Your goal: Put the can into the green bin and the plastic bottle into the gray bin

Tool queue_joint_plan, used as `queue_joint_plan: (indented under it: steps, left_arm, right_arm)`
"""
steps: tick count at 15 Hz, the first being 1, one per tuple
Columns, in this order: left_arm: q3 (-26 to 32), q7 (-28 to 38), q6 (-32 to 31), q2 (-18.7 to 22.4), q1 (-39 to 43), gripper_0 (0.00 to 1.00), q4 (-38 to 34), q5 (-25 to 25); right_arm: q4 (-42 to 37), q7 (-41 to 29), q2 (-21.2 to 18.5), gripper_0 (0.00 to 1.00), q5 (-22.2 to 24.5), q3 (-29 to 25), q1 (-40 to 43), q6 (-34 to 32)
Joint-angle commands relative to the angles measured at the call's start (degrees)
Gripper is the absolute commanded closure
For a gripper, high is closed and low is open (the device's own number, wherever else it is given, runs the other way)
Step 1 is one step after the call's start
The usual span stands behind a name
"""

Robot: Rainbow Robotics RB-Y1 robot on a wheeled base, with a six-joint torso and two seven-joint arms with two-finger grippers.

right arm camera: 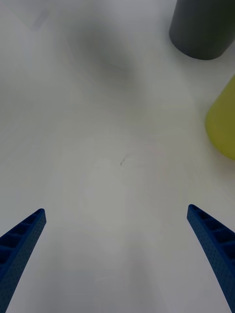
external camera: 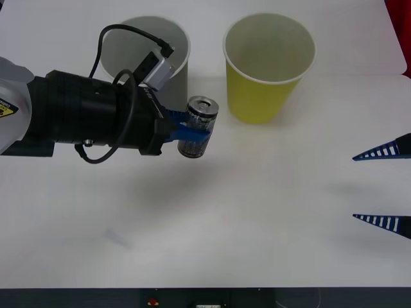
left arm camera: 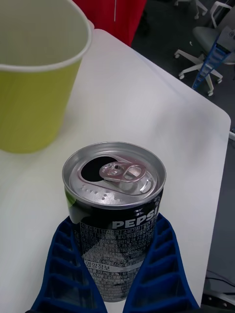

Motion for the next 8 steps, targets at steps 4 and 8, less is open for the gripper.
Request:
queue_joint_plan:
  steps: [4,8]
  left_arm:
    - [-0.1,0.0,-0.6,-6.7,-12.1,1.0,8.7,1.7]
    - [-0.2,-0.4,-4.2,-11.7,-20.7,1.0,17.7,1.3]
  right_arm:
    - [0.0,0.0,0.0,0.0,0.0,0.0,0.0,0.0]
    - [0.0,0.0,0.0,0.0,0.0,0.0,0.0,0.0]
